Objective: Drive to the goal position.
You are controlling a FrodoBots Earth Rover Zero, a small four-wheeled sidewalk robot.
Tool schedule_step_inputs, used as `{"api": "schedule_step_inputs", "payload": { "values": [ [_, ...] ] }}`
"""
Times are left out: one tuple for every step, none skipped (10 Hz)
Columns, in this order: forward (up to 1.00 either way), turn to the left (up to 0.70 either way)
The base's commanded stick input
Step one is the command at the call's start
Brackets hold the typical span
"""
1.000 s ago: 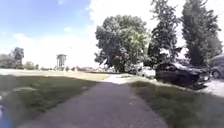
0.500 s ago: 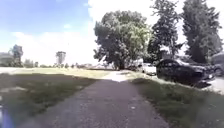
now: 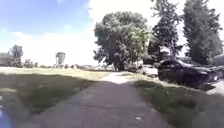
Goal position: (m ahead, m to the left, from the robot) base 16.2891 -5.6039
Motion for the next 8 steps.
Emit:
{"api": "schedule_step_inputs", "payload": {
  "values": [
    [0.70,0.00],
    [0.70,0.00],
    [0.70,0.00],
    [0.70,0.00],
    [0.70,0.00],
    [0.70,0.00],
    [0.70,0.00],
    [0.70,0.00]
  ]
}}
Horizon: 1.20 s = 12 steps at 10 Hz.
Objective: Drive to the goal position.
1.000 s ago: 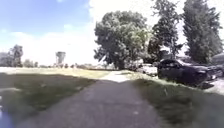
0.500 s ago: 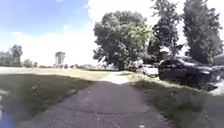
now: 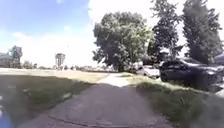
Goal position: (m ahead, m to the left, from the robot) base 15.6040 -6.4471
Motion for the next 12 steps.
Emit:
{"api": "schedule_step_inputs", "payload": {
  "values": [
    [0.70,0.00],
    [0.70,0.00],
    [0.70,0.00],
    [0.70,0.00],
    [0.70,0.00],
    [0.70,0.00],
    [0.70,0.00],
    [0.70,0.00],
    [0.70,0.00],
    [0.70,0.00],
    [0.70,0.00],
    [0.70,0.00]
  ]
}}
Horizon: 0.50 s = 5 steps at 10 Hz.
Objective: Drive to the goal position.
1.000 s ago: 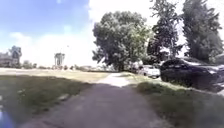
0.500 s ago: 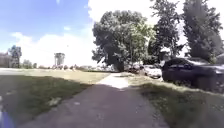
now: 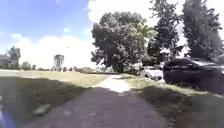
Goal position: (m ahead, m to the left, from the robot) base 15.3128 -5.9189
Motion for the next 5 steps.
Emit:
{"api": "schedule_step_inputs", "payload": {
  "values": [
    [0.70,0.00],
    [0.70,0.00],
    [0.70,0.00],
    [0.70,0.00],
    [0.70,0.00]
  ]
}}
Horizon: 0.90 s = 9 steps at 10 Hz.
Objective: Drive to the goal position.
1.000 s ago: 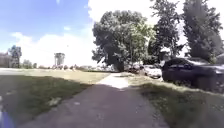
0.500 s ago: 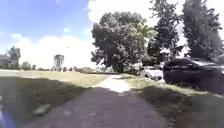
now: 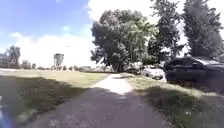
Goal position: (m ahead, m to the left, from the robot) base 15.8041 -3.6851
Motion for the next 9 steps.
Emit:
{"api": "schedule_step_inputs", "payload": {
  "values": [
    [0.70,0.00],
    [0.70,0.00],
    [0.70,0.00],
    [0.70,0.00],
    [0.70,0.00],
    [0.70,0.00],
    [0.70,0.00],
    [0.70,0.00],
    [0.70,0.00]
  ]
}}
